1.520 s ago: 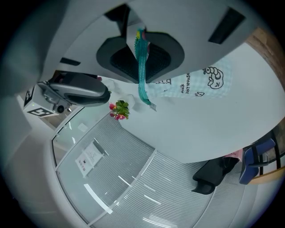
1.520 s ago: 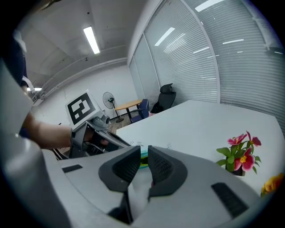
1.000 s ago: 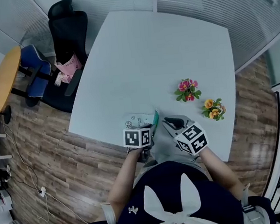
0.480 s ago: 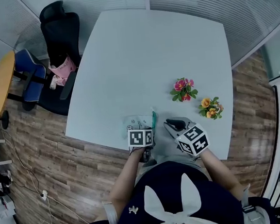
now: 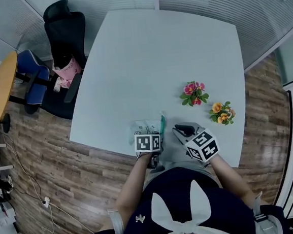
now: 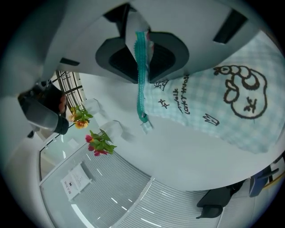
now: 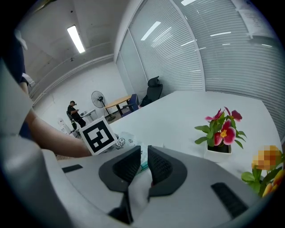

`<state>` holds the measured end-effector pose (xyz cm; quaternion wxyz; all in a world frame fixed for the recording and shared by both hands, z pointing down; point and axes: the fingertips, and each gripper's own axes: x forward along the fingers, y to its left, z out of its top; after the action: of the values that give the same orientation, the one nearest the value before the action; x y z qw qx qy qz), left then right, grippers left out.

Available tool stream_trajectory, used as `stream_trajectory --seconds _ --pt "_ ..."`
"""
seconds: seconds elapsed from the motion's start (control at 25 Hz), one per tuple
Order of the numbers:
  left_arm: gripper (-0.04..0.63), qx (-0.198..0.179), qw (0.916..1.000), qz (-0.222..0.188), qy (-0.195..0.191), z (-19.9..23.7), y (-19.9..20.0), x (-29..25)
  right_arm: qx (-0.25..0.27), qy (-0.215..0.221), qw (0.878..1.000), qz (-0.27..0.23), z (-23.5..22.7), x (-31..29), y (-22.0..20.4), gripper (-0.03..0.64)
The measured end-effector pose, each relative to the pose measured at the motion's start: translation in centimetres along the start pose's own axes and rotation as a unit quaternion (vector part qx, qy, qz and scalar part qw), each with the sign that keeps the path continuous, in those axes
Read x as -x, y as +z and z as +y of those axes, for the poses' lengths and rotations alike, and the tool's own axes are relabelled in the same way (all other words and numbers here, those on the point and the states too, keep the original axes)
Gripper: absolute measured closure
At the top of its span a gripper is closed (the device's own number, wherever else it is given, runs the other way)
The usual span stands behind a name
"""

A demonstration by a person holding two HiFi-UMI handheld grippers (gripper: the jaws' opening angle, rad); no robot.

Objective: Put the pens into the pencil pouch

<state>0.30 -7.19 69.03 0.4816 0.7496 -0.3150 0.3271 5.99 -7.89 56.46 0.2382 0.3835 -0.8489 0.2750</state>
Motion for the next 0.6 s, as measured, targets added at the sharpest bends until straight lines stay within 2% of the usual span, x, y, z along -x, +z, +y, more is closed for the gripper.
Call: stream_trajectory --seconds 0.24,0.44,0.6 --pt "0.506 -0.018 0.9995 -0.025 0.001 -0.7 1.5 1.4 0.004 -0.004 1.000 -0.008 -0.1 0.3 0.3 0.561" --pt "0.506 -0.039 0.9961 -0.079 0.000 -2.1 3.6 4.7 0.005 -0.005 1.000 -0.017 0.4 1.0 0.4 0.561" --pt "0.506 -0.060 0.9910 -0.119 0.014 -2.8 4.8 7.4 0.008 -0.008 1.000 -0.028 0.8 1.8 0.7 0.561"
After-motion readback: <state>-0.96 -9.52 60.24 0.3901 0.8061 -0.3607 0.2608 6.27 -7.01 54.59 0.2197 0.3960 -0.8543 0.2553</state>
